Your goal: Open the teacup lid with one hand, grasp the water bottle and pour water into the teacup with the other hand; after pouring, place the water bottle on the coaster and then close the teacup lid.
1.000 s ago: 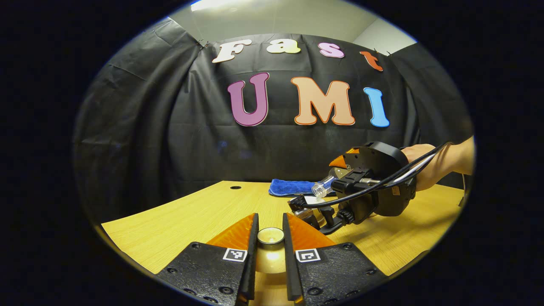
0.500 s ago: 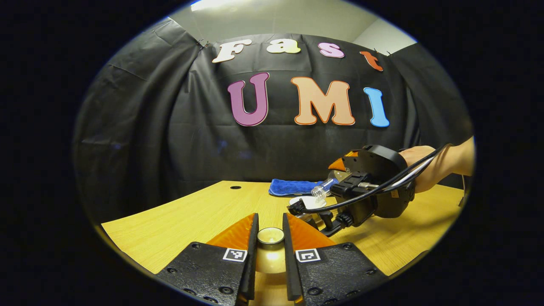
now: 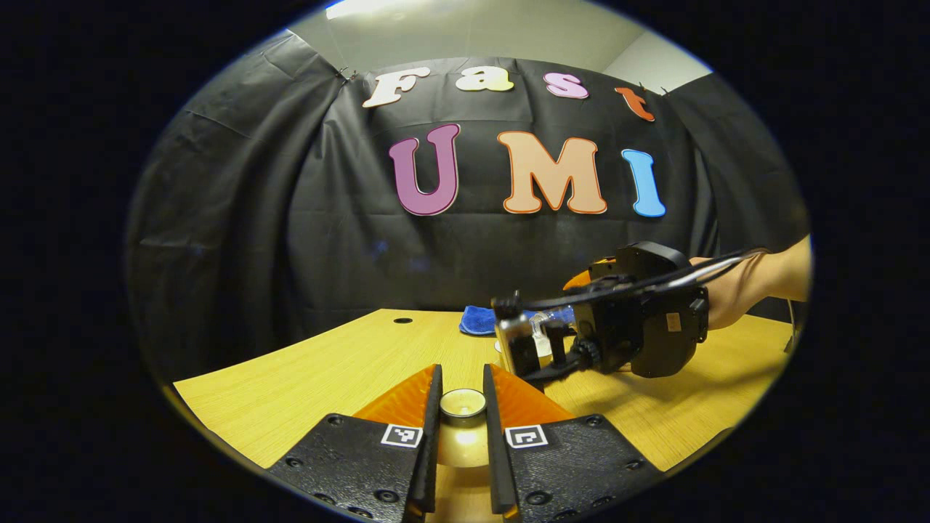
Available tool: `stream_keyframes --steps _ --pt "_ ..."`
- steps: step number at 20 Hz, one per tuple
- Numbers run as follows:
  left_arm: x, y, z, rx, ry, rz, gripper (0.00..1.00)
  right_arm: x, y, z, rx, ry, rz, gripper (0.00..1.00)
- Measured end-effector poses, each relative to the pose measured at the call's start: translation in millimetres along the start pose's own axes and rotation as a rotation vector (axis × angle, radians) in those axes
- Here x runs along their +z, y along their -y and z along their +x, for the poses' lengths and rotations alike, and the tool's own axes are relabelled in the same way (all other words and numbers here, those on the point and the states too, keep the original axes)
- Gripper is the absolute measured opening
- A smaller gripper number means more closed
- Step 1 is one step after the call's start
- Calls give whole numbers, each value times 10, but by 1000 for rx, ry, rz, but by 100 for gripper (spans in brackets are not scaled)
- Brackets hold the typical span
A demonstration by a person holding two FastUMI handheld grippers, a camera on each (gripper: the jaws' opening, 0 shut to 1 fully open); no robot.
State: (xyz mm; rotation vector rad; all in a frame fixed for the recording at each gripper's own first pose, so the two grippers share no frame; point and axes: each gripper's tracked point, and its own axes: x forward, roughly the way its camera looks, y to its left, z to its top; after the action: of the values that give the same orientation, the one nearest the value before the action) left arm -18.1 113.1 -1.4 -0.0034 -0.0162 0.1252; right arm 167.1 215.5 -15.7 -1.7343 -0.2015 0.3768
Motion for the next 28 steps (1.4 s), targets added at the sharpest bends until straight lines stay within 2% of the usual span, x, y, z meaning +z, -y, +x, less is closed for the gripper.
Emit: stream_keyframes --steps 4,5,7,8,10,12,14,15,17,22,27,28 --pt "10 -10 -3 4 0 1 27 -48 118 34 45 9 250 76" --pt "-2 -9 2 4 -1 0 27 -109 94 56 71 6 349 71" --pt "-1 -5 6 3 -1 0 27 -195 153 63 123 -6 571 77" --pt "6 -6 7 3 -2 0 27 -232 201 73 137 -5 696 71" --pt "1 -16 -1 5 -1 0 27 -378 246 114 153 4 929 71" --pt "-4 -16 1 9 -3 1 27 -579 265 85 169 3 1217 71" --pt "0 -23 17 12 -3 1 27 -746 357 49 160 48 1498 75" --pt "-6 -30 13 14 -2 1 27 -858 354 53 130 55 1611 72" --pt "-7 -39 12 19 -4 1 27 -981 283 4 67 73 1706 74" --pt "1 -59 18 30 -3 1 25 -1026 229 -117 -40 105 1757 73" --pt "-13 -61 29 37 -5 1 27 -1010 52 -111 -30 86 1759 75" --pt "0 -61 33 38 -3 1 27 -1016 90 -124 -57 100 1762 75"
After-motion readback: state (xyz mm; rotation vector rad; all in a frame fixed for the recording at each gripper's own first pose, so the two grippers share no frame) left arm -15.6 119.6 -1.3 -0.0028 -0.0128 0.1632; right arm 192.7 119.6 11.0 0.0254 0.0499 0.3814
